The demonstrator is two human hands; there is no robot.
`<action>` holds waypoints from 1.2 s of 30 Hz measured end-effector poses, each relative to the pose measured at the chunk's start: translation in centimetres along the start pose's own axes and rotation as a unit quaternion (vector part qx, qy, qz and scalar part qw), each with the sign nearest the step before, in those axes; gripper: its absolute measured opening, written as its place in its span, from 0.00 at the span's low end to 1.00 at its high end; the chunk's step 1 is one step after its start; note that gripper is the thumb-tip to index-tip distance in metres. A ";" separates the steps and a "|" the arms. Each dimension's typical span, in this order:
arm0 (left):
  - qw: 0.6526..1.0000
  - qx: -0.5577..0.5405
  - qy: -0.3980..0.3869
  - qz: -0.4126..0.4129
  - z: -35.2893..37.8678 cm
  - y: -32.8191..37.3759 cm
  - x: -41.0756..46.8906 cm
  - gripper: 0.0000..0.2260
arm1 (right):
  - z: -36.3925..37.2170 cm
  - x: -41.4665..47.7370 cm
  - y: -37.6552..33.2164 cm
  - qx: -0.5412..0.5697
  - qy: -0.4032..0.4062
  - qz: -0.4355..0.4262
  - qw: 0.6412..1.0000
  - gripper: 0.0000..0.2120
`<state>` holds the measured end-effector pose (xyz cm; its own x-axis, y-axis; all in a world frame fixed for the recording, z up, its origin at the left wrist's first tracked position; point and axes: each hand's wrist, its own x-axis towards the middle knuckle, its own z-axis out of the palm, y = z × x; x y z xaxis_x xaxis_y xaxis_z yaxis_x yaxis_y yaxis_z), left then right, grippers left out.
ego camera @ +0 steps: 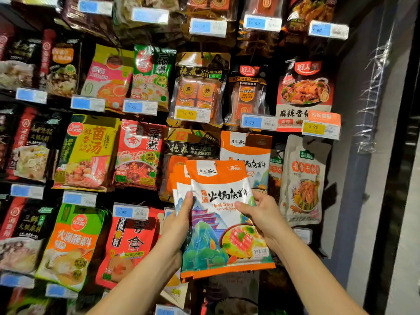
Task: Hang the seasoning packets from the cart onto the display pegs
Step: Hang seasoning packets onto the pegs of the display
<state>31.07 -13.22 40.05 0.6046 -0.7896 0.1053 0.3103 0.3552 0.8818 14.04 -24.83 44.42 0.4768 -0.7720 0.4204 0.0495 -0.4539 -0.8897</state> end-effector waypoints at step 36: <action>0.989 -0.012 0.111 0.099 -4.1 2.2 2.1 0.13 | -3.4 6.9 -7.6 -0.042 0.131 -0.048 0.989 0.39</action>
<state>36.03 -11.99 40.33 0.8006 -0.5749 0.1687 0.1851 0.5050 0.8430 13.98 -28.18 54.71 0.2283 -0.8080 0.5432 0.0053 -0.5569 -0.8306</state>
